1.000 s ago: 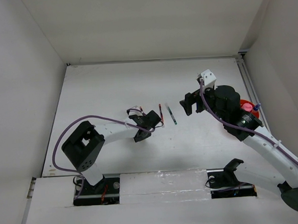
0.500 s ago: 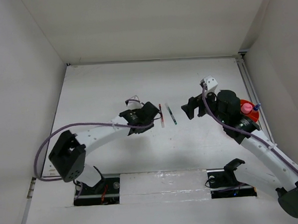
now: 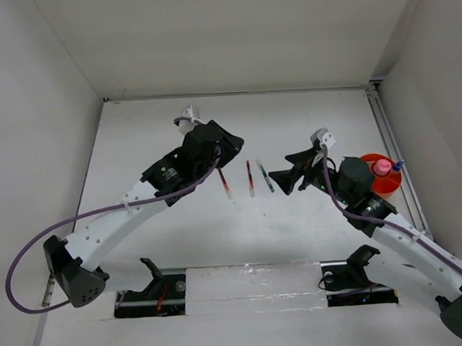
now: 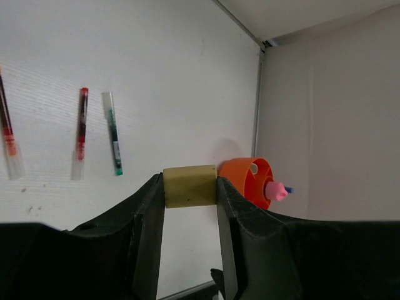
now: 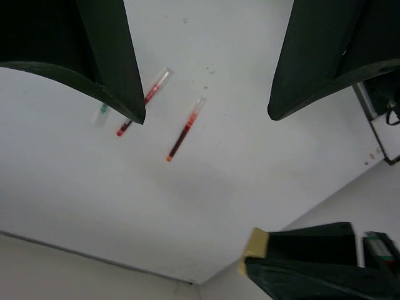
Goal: Sort the stationery into containers
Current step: Pick up the stationery from the center of the board.
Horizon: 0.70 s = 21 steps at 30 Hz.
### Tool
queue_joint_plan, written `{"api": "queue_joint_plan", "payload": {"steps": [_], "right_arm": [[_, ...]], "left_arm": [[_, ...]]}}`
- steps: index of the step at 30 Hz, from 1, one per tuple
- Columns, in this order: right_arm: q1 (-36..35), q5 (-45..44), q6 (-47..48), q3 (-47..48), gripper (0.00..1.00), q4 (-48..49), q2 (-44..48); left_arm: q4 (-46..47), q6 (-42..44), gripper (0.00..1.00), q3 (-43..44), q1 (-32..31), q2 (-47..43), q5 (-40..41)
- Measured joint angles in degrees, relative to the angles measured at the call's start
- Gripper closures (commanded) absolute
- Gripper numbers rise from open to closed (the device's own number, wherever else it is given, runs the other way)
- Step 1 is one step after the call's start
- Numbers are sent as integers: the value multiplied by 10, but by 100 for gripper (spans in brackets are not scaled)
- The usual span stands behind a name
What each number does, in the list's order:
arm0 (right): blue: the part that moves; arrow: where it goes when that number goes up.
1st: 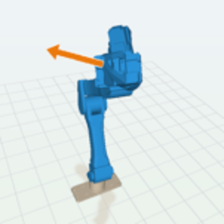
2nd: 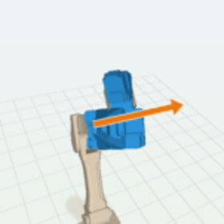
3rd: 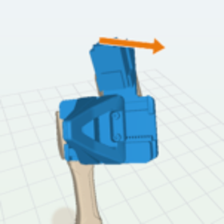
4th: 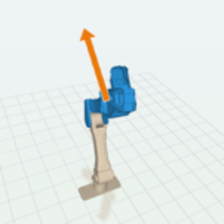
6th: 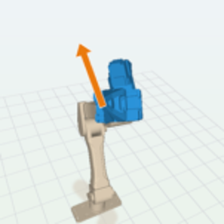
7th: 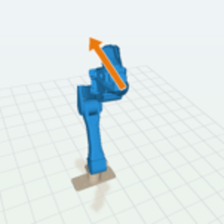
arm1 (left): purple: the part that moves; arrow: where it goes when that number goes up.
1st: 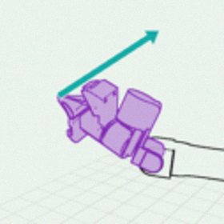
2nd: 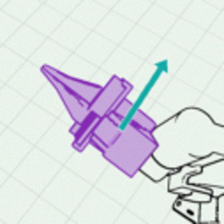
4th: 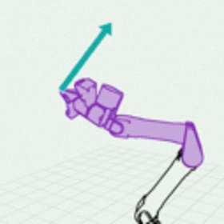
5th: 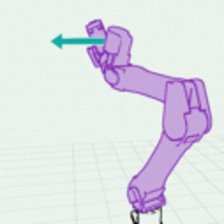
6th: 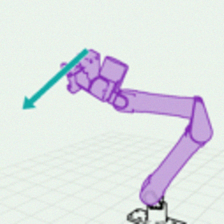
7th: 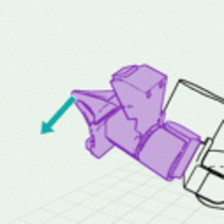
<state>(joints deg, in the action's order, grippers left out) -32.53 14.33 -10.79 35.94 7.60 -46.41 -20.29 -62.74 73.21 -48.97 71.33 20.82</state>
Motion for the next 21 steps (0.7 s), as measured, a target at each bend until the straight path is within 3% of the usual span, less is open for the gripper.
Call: {"api": "queue_joint_plan", "payload": {"steps": [9,14,21], "right_arm": [[-117,-96,-28,-28,19,146,-12],[-129,-144,-42,-28,26,181,-54],[-131,-212,-72,-30,26,241,-65]], "left_arm": [[52,-15,100,0,1,4,-76],[68,-19,100,0,-3,13,-94],[103,-13,100,-10,-16,15,-105]]}}
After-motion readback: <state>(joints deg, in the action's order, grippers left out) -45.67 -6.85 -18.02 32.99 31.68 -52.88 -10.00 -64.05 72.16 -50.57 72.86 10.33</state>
